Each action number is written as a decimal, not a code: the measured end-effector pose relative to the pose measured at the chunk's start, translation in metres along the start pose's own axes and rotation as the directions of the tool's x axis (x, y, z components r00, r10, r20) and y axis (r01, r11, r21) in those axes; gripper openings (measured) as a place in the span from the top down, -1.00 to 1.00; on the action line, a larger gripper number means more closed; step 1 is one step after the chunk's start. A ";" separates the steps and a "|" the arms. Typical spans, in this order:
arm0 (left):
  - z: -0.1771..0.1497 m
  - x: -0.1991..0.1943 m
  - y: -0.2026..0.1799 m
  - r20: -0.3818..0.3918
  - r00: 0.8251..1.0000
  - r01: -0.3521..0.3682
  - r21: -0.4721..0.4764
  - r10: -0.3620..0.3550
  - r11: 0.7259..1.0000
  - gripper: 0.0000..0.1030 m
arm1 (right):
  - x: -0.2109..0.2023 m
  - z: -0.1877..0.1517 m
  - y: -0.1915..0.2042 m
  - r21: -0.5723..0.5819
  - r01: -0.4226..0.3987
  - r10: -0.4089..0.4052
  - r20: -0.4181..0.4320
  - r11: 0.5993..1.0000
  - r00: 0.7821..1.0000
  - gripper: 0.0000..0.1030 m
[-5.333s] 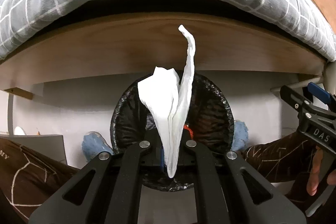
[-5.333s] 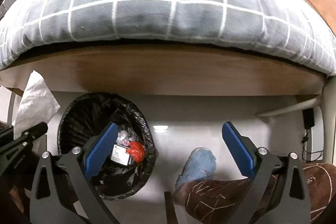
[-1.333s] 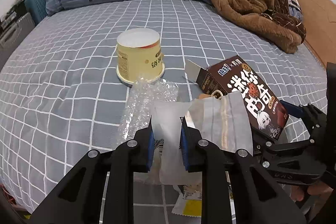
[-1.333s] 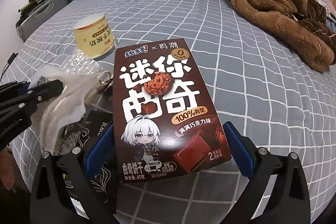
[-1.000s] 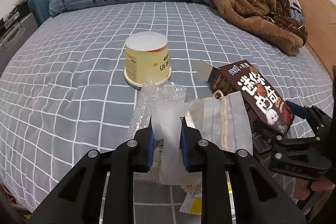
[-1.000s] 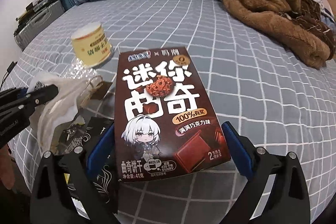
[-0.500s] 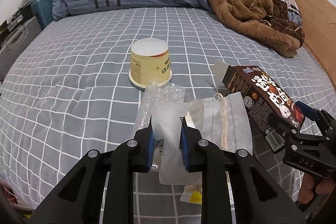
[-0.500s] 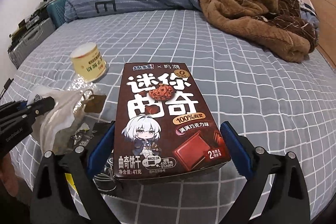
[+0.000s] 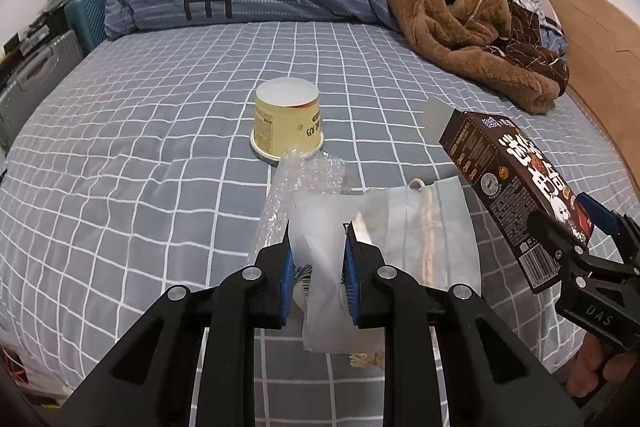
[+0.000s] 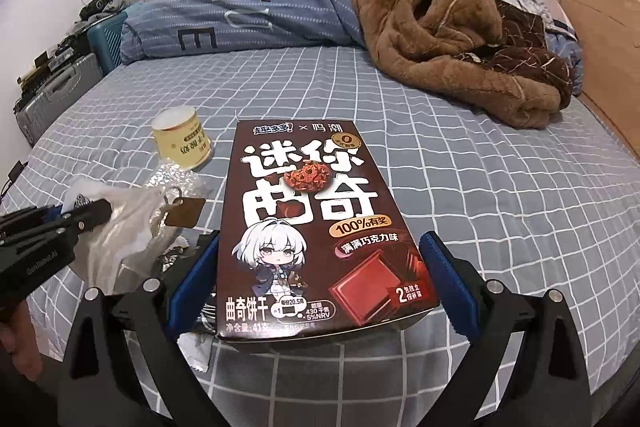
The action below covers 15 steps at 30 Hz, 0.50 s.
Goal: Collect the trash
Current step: 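Carry the paper bag and chocolate box with both tools down to the black bin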
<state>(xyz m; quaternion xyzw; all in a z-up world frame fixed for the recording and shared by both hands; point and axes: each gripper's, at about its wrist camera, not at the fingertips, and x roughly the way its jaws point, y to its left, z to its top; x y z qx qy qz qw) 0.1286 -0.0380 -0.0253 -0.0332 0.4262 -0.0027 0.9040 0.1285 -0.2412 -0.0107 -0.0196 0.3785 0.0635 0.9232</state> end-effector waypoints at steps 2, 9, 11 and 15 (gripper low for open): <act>-0.002 -0.005 0.001 0.005 1.000 0.002 0.001 -0.002 1.000 0.61 | -0.007 0.000 0.002 0.001 0.003 -0.003 0.012 1.000 1.000 -0.79; -0.011 -0.026 0.006 0.023 1.000 0.004 0.003 -0.004 1.000 0.61 | -0.025 -0.002 0.002 0.016 -0.004 0.004 0.023 1.000 1.000 -0.79; -0.013 -0.031 0.008 0.025 1.000 0.007 0.001 -0.007 1.000 0.61 | -0.029 -0.004 0.002 0.027 -0.017 0.017 0.021 0.999 1.000 -0.79; -0.019 -0.041 0.007 0.031 0.999 0.018 0.007 -0.018 1.000 0.61 | -0.037 -0.007 0.003 0.038 -0.007 0.006 0.025 0.999 1.000 -0.79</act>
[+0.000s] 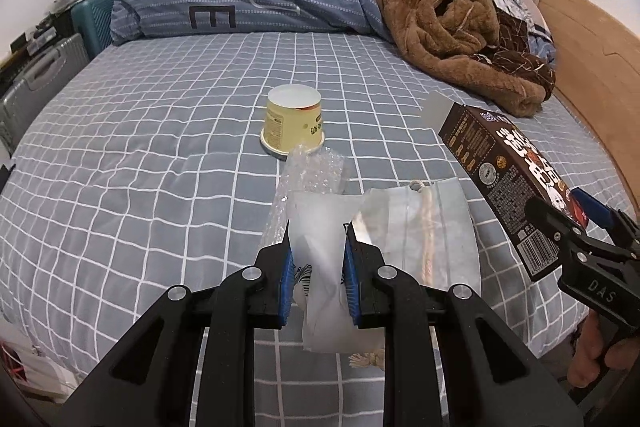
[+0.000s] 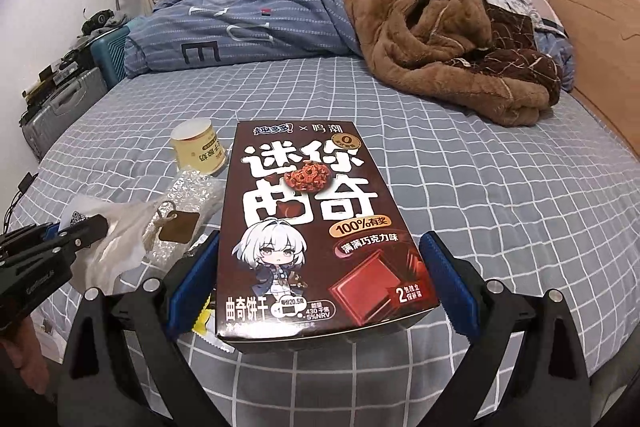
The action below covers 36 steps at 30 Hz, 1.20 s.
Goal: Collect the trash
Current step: 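Carry the paper bag and chocolate box with both tools down to the black bin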
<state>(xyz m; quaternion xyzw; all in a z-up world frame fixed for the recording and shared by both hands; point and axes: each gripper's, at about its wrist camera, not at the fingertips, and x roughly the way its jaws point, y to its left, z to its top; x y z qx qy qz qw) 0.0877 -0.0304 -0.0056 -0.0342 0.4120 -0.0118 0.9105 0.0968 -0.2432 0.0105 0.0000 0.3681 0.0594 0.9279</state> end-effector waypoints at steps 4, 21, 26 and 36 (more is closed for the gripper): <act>-0.006 -0.010 -0.002 0.005 1.000 0.002 0.010 -0.002 1.000 0.61 | -0.010 -0.004 0.002 -0.002 0.006 -0.006 0.009 1.000 1.000 -0.79; -0.041 -0.055 0.004 0.018 1.000 0.002 -0.001 -0.002 1.000 0.61 | -0.067 -0.030 0.002 0.020 0.004 -0.005 0.042 1.000 0.999 -0.79; -0.049 -0.066 0.001 0.025 1.000 0.002 0.013 -0.003 1.000 0.61 | -0.080 -0.040 0.006 0.011 0.002 -0.003 0.046 1.000 0.999 -0.79; -0.071 -0.086 -0.001 0.036 0.999 -0.010 0.036 0.008 0.999 0.61 | -0.100 -0.060 0.013 -0.014 -0.004 0.004 0.037 1.000 0.999 -0.79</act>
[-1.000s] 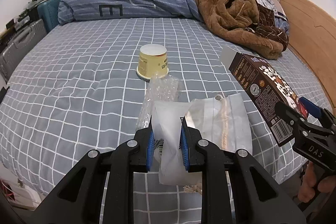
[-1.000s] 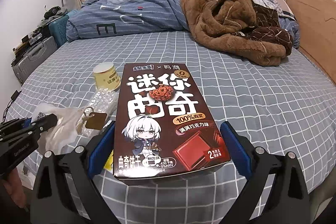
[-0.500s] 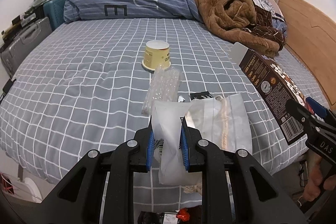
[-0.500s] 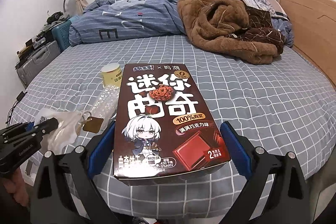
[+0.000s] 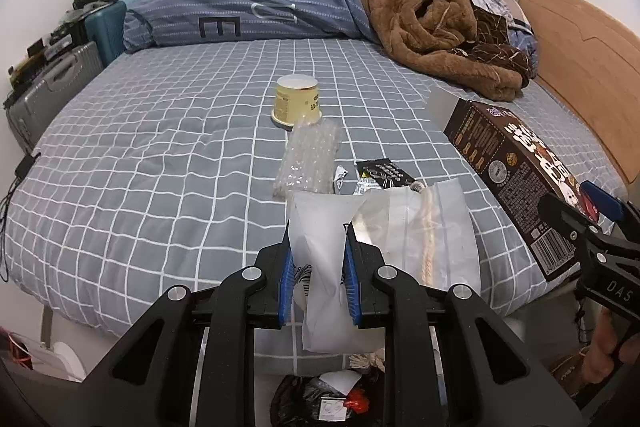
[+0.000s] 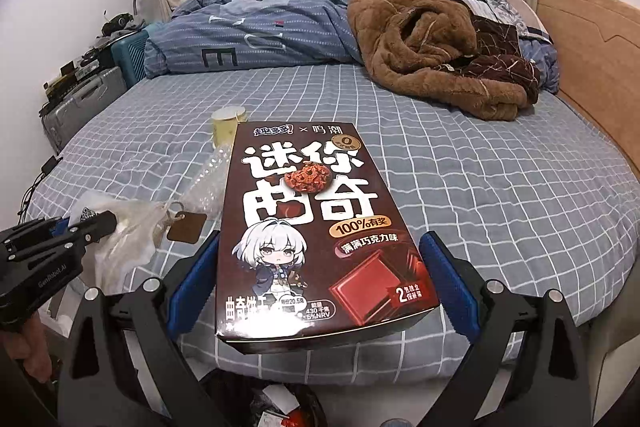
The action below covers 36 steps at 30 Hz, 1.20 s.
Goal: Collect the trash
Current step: 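Carry the paper bag and chocolate box with both tools down to the black bin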
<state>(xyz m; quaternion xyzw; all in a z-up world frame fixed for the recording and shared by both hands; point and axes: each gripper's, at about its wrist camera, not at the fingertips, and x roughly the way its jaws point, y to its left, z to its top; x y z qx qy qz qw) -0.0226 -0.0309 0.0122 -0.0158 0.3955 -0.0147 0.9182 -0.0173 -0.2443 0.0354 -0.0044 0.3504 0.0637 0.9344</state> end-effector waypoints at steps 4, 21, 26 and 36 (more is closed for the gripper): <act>-0.007 -0.006 0.002 -0.003 1.000 0.001 -0.007 -0.001 1.000 0.61 | -0.010 -0.010 -0.001 0.006 0.001 -0.001 -0.005 1.000 1.000 -0.79; -0.049 -0.046 -0.005 -0.014 0.998 0.058 -0.023 -0.058 0.998 0.61 | -0.053 -0.043 0.009 0.003 -0.004 0.004 0.009 1.000 1.000 -0.79; -0.062 -0.054 -0.001 -0.021 0.998 0.067 -0.036 -0.067 0.997 0.61 | -0.068 -0.056 0.012 0.001 -0.015 0.015 0.012 1.000 1.000 -0.79; -0.091 -0.058 0.000 -0.042 0.996 0.074 -0.035 -0.075 0.997 0.61 | -0.064 -0.094 0.027 -0.046 -0.001 -0.002 -0.054 0.999 0.999 0.39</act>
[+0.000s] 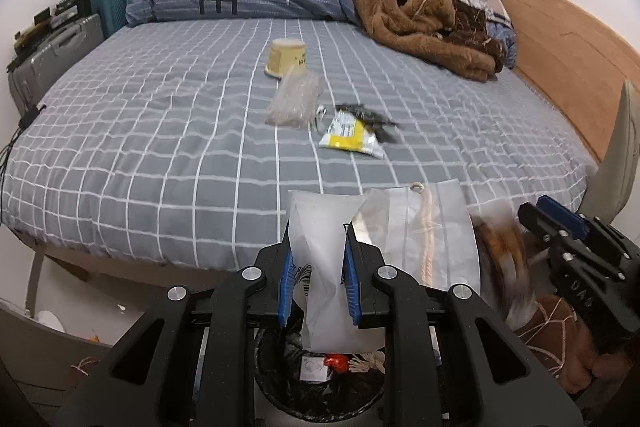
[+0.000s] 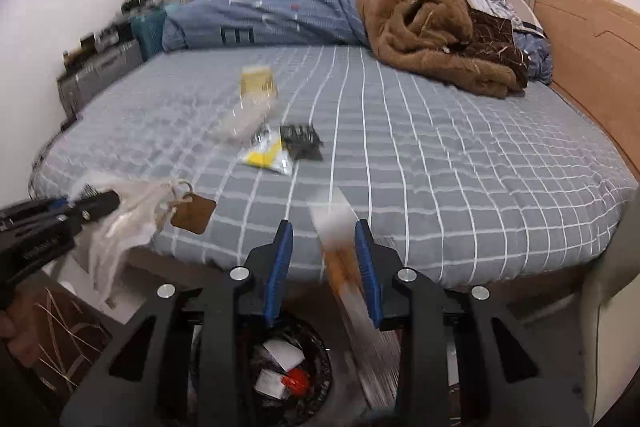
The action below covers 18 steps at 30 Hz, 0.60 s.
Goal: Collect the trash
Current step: 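Carry the paper bag and chocolate box with both tools down to the black bin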
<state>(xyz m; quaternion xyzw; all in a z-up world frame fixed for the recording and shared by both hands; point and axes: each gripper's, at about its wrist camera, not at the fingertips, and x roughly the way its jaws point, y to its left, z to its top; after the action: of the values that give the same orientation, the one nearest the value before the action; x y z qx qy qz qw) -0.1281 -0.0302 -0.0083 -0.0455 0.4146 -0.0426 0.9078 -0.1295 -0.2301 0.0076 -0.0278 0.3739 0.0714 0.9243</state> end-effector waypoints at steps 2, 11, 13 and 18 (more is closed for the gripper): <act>-0.006 0.006 0.001 -0.022 1.000 0.005 -0.011 -0.005 1.000 0.61 | 0.008 -0.007 0.001 0.005 -0.014 0.014 -0.028 1.000 0.999 0.39; -0.040 0.035 0.012 -0.095 0.995 -0.003 -0.027 0.000 1.000 0.61 | 0.034 -0.036 0.004 0.012 -0.078 0.079 -0.100 0.997 0.992 -0.08; -0.047 0.042 0.015 -0.116 0.993 -0.004 -0.036 0.000 0.999 0.61 | 0.042 -0.040 0.006 0.018 -0.092 0.093 -0.117 0.996 0.989 -0.24; -0.063 0.060 0.017 -0.147 0.989 -0.012 -0.040 0.006 0.999 0.61 | 0.058 -0.054 0.009 0.026 -0.098 0.101 -0.152 0.995 0.983 -0.59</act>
<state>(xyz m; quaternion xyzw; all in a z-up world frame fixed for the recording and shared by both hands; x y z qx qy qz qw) -0.1365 -0.0232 -0.0961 -0.0589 0.4813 -0.0334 0.8739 -0.1268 -0.2204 -0.0714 -0.0057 0.4456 0.1117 0.8882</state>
